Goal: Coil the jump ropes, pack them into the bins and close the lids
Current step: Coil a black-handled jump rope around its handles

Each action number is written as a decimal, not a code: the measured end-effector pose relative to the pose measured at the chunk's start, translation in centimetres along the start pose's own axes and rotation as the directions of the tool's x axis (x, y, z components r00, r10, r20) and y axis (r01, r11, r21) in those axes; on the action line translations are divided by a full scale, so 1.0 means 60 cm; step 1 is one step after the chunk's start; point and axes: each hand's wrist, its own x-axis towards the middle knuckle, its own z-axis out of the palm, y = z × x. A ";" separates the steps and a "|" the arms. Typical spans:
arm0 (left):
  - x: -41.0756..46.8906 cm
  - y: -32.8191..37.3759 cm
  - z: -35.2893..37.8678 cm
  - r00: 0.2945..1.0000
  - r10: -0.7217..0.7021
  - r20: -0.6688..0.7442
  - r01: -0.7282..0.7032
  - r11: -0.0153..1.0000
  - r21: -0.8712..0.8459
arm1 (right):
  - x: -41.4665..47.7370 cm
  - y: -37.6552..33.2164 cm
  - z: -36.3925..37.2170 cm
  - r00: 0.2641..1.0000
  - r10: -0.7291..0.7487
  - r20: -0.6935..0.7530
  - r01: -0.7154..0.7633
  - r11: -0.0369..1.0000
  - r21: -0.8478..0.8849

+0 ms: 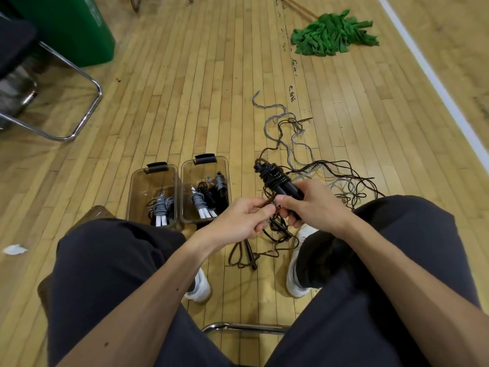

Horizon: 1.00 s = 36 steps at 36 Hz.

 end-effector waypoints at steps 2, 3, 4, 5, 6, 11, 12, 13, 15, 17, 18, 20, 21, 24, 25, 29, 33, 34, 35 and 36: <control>-0.002 0.002 0.000 1.000 0.005 -0.009 -0.005 0.998 0.063 | 0.002 0.004 0.002 1.000 -0.002 -0.017 0.002 0.999 -0.050; -0.003 0.003 0.000 1.000 0.006 -0.014 -0.005 0.995 0.103 | 0.003 0.005 0.003 1.000 0.000 -0.026 -0.002 0.999 -0.052; -0.004 0.005 0.000 1.000 0.006 -0.018 -0.003 0.990 0.144 | 0.005 0.006 0.003 0.999 0.006 -0.032 -0.008 0.998 -0.055; -0.005 0.007 0.000 1.000 0.002 -0.021 0.002 0.983 0.184 | 0.006 0.007 0.004 0.999 0.016 -0.035 -0.018 0.998 -0.058; -0.006 0.008 -0.001 1.000 0.001 -0.026 0.005 0.974 0.227 | 0.008 0.007 0.005 0.999 0.030 -0.035 -0.032 0.998 -0.060; -0.019 0.011 -0.009 0.994 0.083 -0.076 -0.032 0.857 0.515 | 0.018 0.013 0.005 0.995 0.084 -0.054 -0.089 0.993 -0.082; -0.022 0.012 -0.011 0.991 0.102 -0.087 -0.036 0.830 0.557 | 0.019 0.014 0.005 0.994 0.095 -0.061 -0.100 0.991 -0.090; -0.025 0.013 -0.013 0.988 0.120 -0.098 -0.039 0.802 0.596 | 0.020 0.015 0.006 0.993 0.104 -0.064 -0.110 0.989 -0.096; -0.029 0.014 -0.017 0.981 0.152 -0.118 -0.036 0.748 0.663 | 0.021 0.015 0.010 0.991 0.121 -0.056 -0.127 0.986 -0.111; -0.033 0.014 -0.019 0.976 0.177 -0.125 -0.034 0.695 0.718 | 0.020 0.015 0.013 0.989 0.146 -0.038 -0.150 0.980 -0.129; -0.034 0.014 -0.019 0.974 0.191 -0.126 -0.036 0.671 0.741 | 0.020 0.013 0.014 0.987 0.158 -0.028 -0.160 0.978 -0.136; -0.034 0.012 -0.020 0.967 0.221 -0.128 -0.040 0.625 0.780 | 0.020 0.010 0.015 0.984 0.178 -0.014 -0.178 0.972 -0.156; -0.034 0.012 -0.021 0.963 0.235 -0.129 -0.042 0.608 0.793 | 0.020 0.009 0.015 0.981 0.192 -0.006 -0.190 0.968 -0.165; -0.038 0.013 -0.026 0.955 0.276 -0.110 -0.061 0.545 0.836 | 0.016 0.003 0.015 0.963 0.265 0.055 -0.251 0.951 -0.183; -0.039 0.013 -0.029 0.953 0.287 -0.097 -0.073 0.529 0.845 | 0.014 0.000 0.016 0.954 0.289 0.078 -0.269 0.941 -0.205; -0.041 0.012 -0.040 0.933 0.360 -0.028 -0.154 0.467 0.871 | 0.007 -0.003 0.017 0.918 0.355 0.177 -0.294 0.908 -0.297; -0.038 0.008 -0.040 0.871 0.487 0.063 -0.268 0.364 0.892 | 0.003 -0.003 0.014 0.883 0.387 0.266 -0.296 0.898 -0.325; -0.037 0.007 -0.039 0.847 0.525 0.080 -0.297 0.343 0.891 | 0.002 -0.003 0.013 0.874 0.394 0.284 -0.300 0.898 -0.322; -0.036 0.006 -0.039 0.826 0.556 0.091 -0.317 0.324 0.892 | 0.001 -0.003 0.013 0.866 0.399 0.302 -0.302 0.897 -0.322; -0.035 0.005 -0.039 0.808 0.581 0.097 -0.330 0.311 0.891 | 0.000 -0.004 0.013 0.856 0.403 0.323 -0.300 0.897 -0.325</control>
